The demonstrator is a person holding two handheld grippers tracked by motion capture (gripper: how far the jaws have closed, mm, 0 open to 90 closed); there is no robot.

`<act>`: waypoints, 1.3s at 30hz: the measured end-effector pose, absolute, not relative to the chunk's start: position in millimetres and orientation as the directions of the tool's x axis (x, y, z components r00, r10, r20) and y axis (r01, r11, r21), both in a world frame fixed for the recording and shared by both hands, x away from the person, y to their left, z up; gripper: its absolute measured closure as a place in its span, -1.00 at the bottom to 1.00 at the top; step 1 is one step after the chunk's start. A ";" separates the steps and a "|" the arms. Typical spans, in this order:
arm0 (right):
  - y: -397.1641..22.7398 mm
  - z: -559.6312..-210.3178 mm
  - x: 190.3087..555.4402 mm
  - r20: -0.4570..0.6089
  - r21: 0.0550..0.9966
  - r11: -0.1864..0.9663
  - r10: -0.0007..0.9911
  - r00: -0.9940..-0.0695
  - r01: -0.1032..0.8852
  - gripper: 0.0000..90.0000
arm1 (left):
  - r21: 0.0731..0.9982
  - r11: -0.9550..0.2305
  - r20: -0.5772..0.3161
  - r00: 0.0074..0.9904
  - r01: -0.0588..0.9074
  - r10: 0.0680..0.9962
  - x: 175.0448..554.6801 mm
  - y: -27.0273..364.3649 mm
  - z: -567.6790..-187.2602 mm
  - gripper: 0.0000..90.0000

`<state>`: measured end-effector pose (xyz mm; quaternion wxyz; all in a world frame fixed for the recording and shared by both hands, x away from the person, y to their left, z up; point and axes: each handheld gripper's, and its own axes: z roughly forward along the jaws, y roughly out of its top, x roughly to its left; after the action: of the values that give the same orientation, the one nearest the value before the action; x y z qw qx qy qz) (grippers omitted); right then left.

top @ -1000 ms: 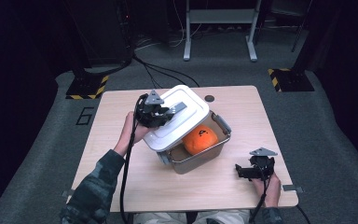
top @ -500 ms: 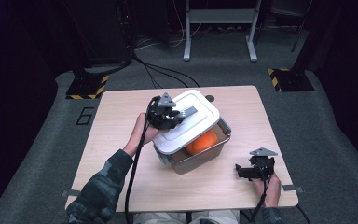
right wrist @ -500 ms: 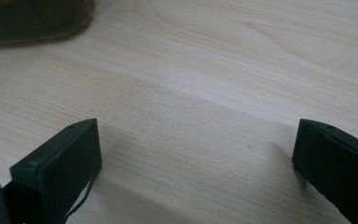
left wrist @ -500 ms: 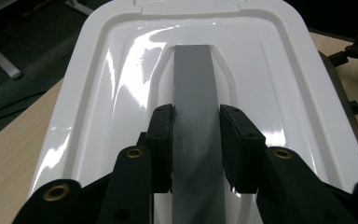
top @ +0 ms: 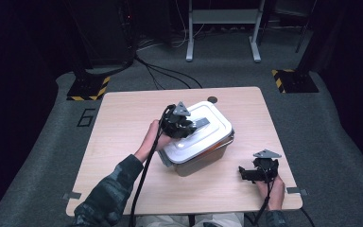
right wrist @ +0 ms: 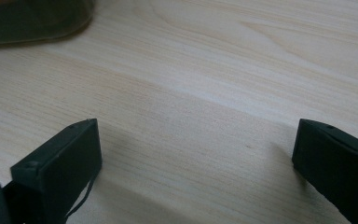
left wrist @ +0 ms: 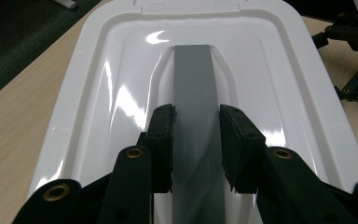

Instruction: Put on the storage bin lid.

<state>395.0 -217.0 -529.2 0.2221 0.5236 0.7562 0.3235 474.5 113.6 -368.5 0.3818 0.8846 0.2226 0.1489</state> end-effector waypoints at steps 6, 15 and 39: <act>-217.0 -529.2 395.0 0.003 0.722 0.242 0.936 -0.353 0.648 -0.99 | 0.726 -0.629 0.086 0.870 0.279 0.485 473.2 106.9 -372.7 0.48; -217.4 -529.1 394.9 -0.001 0.721 0.248 0.934 -0.357 0.647 -0.99 | 0.710 -0.646 0.076 0.881 0.281 0.467 473.5 102.7 -379.0 0.48; -217.8 -529.1 394.9 -0.003 0.721 0.250 0.934 -0.357 0.647 -0.99 | 0.721 -0.618 0.050 0.866 0.314 0.498 474.9 110.4 -378.1 -0.24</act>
<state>394.9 -217.8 -529.1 0.2232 0.5212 0.7584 0.3216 474.9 110.4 -378.1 0.3728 0.8910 0.2278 0.1235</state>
